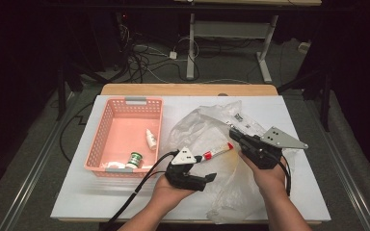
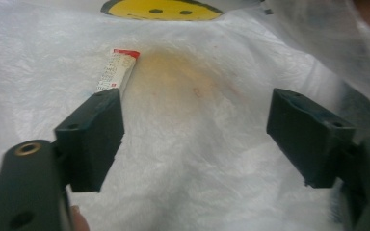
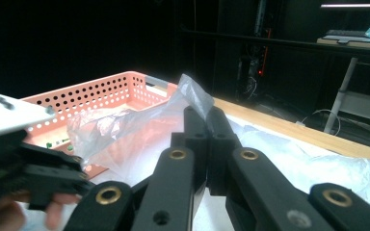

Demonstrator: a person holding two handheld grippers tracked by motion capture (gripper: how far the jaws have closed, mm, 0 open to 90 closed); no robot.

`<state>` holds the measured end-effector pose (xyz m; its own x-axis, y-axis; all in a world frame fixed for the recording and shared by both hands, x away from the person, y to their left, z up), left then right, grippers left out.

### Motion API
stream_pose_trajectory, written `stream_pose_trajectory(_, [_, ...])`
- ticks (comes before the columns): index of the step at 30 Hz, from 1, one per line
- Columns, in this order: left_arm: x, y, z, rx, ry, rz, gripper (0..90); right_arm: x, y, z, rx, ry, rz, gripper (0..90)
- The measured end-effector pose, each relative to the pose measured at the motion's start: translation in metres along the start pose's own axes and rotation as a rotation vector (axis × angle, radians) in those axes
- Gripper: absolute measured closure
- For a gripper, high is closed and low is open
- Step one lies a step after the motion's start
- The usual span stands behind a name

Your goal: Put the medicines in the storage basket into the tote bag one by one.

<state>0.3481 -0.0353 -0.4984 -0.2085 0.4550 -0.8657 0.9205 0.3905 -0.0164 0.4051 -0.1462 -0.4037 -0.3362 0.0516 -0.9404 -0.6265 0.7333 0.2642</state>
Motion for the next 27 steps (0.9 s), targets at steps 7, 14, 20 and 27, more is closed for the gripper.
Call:
stream_pose_trajectory(7, [0.003,-0.005,-0.03,-0.034,0.0,0.017,7.0,0.0,-0.001,-0.001,0.004,-0.001,0.001,90.0])
stream_pose_trajectory(14, [0.012,0.002,-0.058,-0.098,0.004,-0.001,0.0,0.001,-0.002,0.0,0.009,0.003,0.0,90.0])
stream_pose_trajectory(20, [0.023,0.013,-0.082,-0.164,0.018,0.0,0.0,0.001,-0.003,-0.001,0.012,0.003,0.0,90.0])
stream_pose_trajectory(27, [0.033,0.032,-0.107,-0.228,0.013,-0.029,0.0,0.003,-0.003,0.001,0.013,0.008,-0.001,90.0])
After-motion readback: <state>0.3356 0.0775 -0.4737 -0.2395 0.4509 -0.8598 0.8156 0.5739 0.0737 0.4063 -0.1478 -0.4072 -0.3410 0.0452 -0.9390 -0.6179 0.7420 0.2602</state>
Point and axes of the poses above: each handheld gripper's, and its own axes: z roughly forward along the jaws, x roughly out of its underside, y roughly to its left, the point moved 10 cm from there along z, roughly forward along the jaws, and after that the axes turned 15 degrees about z, right-handed, at the moved point
